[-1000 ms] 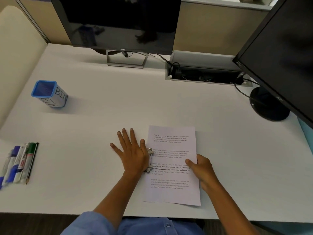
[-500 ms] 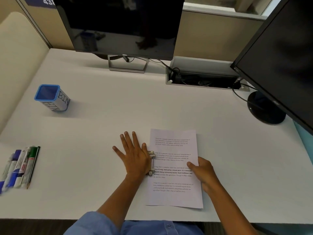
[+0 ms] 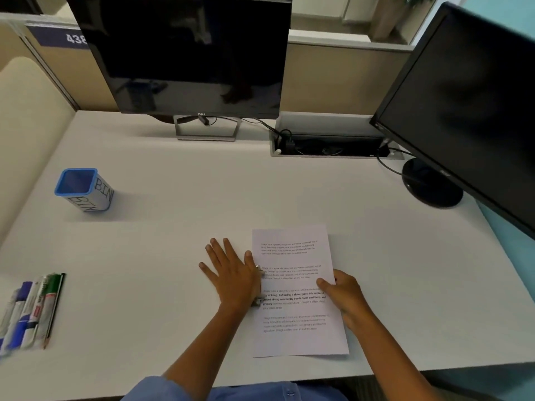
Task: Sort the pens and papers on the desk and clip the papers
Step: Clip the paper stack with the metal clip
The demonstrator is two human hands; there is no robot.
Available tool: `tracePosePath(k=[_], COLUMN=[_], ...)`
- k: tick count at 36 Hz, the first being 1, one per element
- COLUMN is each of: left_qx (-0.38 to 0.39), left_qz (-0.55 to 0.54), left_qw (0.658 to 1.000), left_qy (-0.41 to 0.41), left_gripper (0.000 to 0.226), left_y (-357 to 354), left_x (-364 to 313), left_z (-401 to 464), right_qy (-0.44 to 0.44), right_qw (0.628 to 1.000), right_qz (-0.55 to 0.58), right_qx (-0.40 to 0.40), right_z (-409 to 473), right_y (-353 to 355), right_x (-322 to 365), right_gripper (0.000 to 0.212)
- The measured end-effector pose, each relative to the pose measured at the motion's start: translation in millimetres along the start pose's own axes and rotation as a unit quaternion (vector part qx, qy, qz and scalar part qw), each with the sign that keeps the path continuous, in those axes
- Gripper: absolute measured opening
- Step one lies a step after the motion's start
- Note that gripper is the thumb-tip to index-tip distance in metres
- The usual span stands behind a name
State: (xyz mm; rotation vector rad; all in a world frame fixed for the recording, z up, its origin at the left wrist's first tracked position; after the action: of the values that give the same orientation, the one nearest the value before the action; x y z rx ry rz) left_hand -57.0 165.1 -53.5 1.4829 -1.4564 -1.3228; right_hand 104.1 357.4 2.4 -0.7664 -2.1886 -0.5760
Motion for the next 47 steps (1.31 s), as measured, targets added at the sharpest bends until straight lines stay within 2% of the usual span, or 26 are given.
tracePosePath(k=[7, 11, 14, 16, 18, 21, 23, 28, 33, 47], left_qx=[-0.001, -0.012, -0.05, -0.065, -0.069, -0.054, -0.022, 0.017, 0.116, 0.195], left_qz=[-0.012, -0.055, -0.16, -0.292, -0.355, -0.347, -0.356, -0.37, -0.39, -0.373], left_qw=[1.0, 0.998, 0.985, 0.95, 0.922, 0.92, 0.92, 0.924, 0.913, 0.904], left_qy=[-0.008, -0.007, -0.041, -0.093, -0.136, -0.171, -0.164, -0.101, -0.021, -0.074], left_gripper=[0.079, 0.084, 0.08, 0.072, 0.066, 0.06, 0.059, 0.063, 0.06, 0.033], left_y=[2.8, 9.3, 17.8, 25.9, 33.3, 37.7, 35.5, 26.1, 13.1, -16.3], left_x=[1.3, 1.2, 0.3, -2.6, -8.7, -23.9, -34.7, -61.1, -83.0, -199.8], left_z=[-0.9, -2.7, -2.3, -5.5, -12.7, -28.6, -39.9, -59.2, -69.9, -110.1], right_qy=[-0.009, -0.002, 0.008, 0.012, 0.014, 0.022, 0.025, 0.037, 0.044, 0.06], right_qw=[0.999, 0.999, 0.999, 0.998, 0.997, 0.998, 0.997, 0.996, 0.994, 0.996], right_qz=[0.035, 0.039, 0.042, 0.053, 0.066, 0.065, 0.068, 0.085, 0.096, 0.066], right_qx=[-0.011, -0.017, -0.022, -0.024, -0.022, -0.01, -0.002, 0.011, 0.021, -0.016], right_z=[-2.4, -5.5, -5.9, -5.3, -5.0, -5.0, -4.9, -3.6, 1.7, 41.5], right_y=[8.1, 15.5, 22.7, 28.2, 33.8, 43.0, 50.4, 75.3, 108.2, 233.5], right_x=[-1.2, 2.0, 5.3, 7.2, 8.8, 11.8, 13.6, 23.2, 33.4, 25.3], right_gripper=[0.019, 0.019, 0.02, 0.02, 0.019, 0.019, 0.019, 0.017, 0.019, 0.021])
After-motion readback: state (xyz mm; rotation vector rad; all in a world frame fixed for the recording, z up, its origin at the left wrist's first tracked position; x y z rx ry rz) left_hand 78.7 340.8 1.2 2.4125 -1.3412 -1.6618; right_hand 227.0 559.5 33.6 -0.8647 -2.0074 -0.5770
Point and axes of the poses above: each hand's wrist, its own z-axis towards the middle knuckle, its own y-axis out of the back of the hand, x = y × z, the point moved 1 cm from there along z, towards the middle knuckle, and after that the axes turned 12 degrees about z, right-handed, at the moved point
